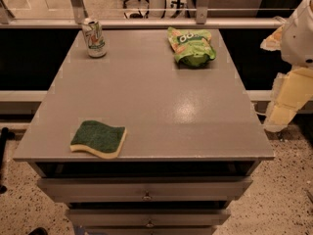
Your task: Move sponge near green rice chip bag
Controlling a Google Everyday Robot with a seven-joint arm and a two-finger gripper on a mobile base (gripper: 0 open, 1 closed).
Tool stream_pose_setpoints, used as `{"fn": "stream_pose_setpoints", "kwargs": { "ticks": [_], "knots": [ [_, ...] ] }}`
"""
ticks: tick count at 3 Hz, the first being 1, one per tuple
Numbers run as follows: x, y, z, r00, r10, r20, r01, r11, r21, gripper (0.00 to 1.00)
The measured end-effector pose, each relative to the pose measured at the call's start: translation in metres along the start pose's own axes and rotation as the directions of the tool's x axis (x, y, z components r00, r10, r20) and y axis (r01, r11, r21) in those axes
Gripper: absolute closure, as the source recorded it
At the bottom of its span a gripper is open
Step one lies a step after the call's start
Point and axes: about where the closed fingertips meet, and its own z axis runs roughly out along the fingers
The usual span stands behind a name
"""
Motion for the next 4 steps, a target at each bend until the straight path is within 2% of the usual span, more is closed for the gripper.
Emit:
{"fn": "stream_pose_setpoints", "kwargs": {
  "ticks": [1,2,3,4],
  "knots": [
    [0.0,0.0,0.0,1.0,0.0,0.0,0.0,1.0,0.0,0.0],
    [-0.015,0.007,0.006,0.998,0.002,0.063,0.0,0.9995,-0.031,0.0],
    [-0.062,0.03,0.02,0.98,-0.005,0.201,0.025,0.9948,-0.099,0.0],
    [-0.11,0.059,0.032,0.947,-0.012,0.321,0.068,0.9843,-0.163,0.0]
  ]
}}
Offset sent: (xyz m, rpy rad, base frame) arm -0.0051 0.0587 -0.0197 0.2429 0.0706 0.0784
